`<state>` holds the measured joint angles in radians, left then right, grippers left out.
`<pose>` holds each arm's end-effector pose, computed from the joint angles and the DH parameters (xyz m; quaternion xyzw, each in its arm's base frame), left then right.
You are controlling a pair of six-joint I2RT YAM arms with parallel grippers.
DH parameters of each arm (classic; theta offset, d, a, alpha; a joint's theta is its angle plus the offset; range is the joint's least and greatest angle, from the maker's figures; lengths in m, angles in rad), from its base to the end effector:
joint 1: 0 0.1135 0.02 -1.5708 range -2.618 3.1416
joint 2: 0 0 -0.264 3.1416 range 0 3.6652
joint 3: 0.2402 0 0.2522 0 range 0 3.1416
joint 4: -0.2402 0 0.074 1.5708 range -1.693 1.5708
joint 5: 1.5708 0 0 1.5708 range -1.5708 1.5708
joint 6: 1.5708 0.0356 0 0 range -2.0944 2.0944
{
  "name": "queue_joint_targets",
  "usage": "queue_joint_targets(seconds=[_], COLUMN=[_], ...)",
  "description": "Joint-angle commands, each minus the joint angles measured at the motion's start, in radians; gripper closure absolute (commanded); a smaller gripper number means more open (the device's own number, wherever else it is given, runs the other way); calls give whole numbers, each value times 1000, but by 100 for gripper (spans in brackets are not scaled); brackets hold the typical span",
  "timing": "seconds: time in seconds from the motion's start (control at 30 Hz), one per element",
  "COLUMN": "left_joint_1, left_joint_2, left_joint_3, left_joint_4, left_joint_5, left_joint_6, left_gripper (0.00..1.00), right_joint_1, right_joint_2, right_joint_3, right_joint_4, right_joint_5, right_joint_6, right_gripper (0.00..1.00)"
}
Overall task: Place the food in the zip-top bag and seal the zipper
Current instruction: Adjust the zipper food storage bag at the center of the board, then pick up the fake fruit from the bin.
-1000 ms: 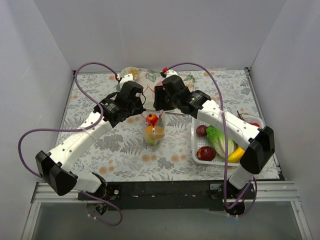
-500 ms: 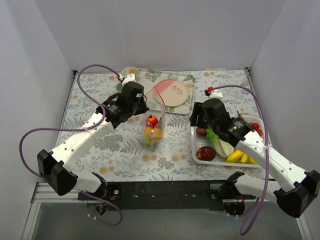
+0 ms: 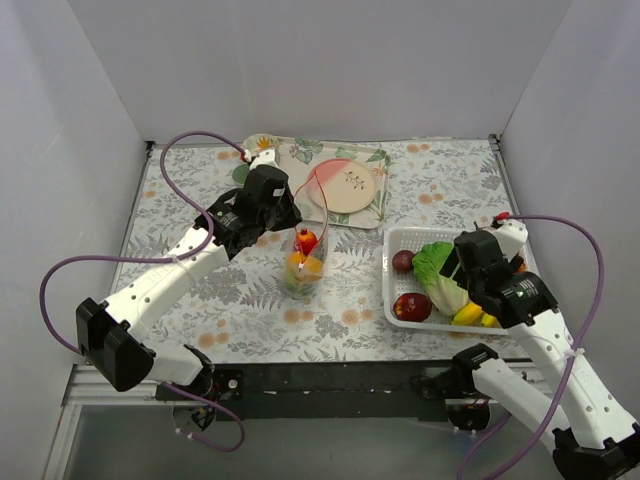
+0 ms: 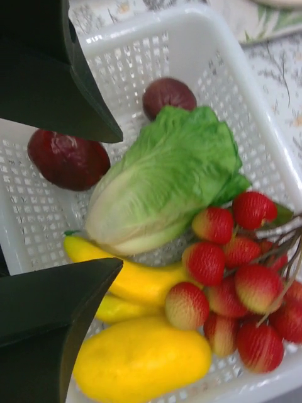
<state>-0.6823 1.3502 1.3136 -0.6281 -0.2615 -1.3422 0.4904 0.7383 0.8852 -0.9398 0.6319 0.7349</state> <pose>0.2344 -0.1786 0.3552 -0.3428 0.8249 -0.3059 0.3294 0.1249 0.0429 0.3132 0.2242 0.8586 -0.0280 0.4602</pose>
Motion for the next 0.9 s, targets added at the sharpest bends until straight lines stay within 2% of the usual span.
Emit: queue_joint_targets(seconds=[0.0,0.1,0.2,0.3,0.43,0.53,0.6,0.87], left_joint_1=[3,3,4,4,4,6,7,7], left_joint_2=[-37,-37,-37,-36,-51,-59,-60,-60], left_joint_3=[-17,-27,-36,-36,-36,-37,-36,-43], left_joint_4=[33,41,48,51,50,50,50,53], left_joint_5=[47,67,96,125,128,119,116,131], left_joint_6=[23,31,34,34,44,57,61,60], left_gripper=[100,100,100,100,100,100,100,100], right_joint_1=[-61,-96,-168,-309,-627,-783,-825,-825], right_joint_2=[-13,-25,1,44,73,81,90,90], right_joint_3=[-34,-28,-40,-72,-127,-134,-132,-121], right_joint_4=[-152,-168,-130,-13,123,182,200,194], right_joint_5=[100,117,114,8,-139,-237,-274,-257], right_joint_6=[115,126,77,-40,-195,-273,-298,-296], right_gripper=[16,13,15,15,14,13,13,8])
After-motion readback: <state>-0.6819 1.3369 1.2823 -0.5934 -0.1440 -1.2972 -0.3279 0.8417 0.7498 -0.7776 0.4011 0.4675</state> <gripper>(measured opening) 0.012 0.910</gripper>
